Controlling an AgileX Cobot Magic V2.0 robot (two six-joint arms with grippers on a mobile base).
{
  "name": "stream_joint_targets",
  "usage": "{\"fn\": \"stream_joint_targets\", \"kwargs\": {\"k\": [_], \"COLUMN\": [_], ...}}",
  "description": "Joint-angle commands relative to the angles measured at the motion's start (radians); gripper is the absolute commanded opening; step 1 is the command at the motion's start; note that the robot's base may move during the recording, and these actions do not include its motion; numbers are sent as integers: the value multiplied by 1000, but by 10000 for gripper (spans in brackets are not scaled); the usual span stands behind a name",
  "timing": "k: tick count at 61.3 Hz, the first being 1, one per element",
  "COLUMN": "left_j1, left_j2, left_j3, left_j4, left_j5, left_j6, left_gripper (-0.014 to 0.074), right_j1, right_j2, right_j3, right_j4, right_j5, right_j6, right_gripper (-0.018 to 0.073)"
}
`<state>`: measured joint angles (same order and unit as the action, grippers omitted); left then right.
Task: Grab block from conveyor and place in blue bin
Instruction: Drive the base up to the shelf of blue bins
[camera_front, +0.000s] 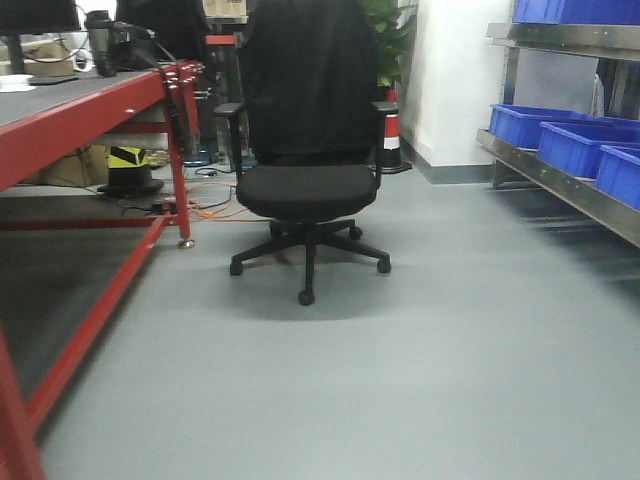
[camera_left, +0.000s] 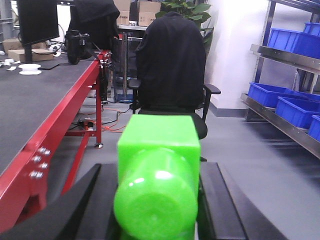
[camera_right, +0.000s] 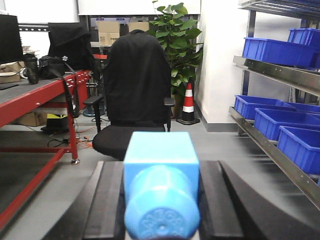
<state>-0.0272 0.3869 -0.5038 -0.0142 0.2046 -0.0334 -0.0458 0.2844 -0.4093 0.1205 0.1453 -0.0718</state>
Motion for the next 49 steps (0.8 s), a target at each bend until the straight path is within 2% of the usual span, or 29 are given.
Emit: {"fn": "stream_joint_targets", "kwargs": {"k": [1, 49], "left_j1": [-5, -5], "left_j2": [-3, -3], "left_j3": [-1, -1], "left_j4": [0, 0], "left_j5": [-12, -12], "left_j6": [0, 0], "left_gripper": [-111, -111], "right_j1": [1, 1], "right_j2": [-1, -1], "right_j3": [2, 2], "right_j4": [-1, -1], "right_j5": [-18, -18], "right_j6": [-3, -3], "right_gripper": [-162, -162]}}
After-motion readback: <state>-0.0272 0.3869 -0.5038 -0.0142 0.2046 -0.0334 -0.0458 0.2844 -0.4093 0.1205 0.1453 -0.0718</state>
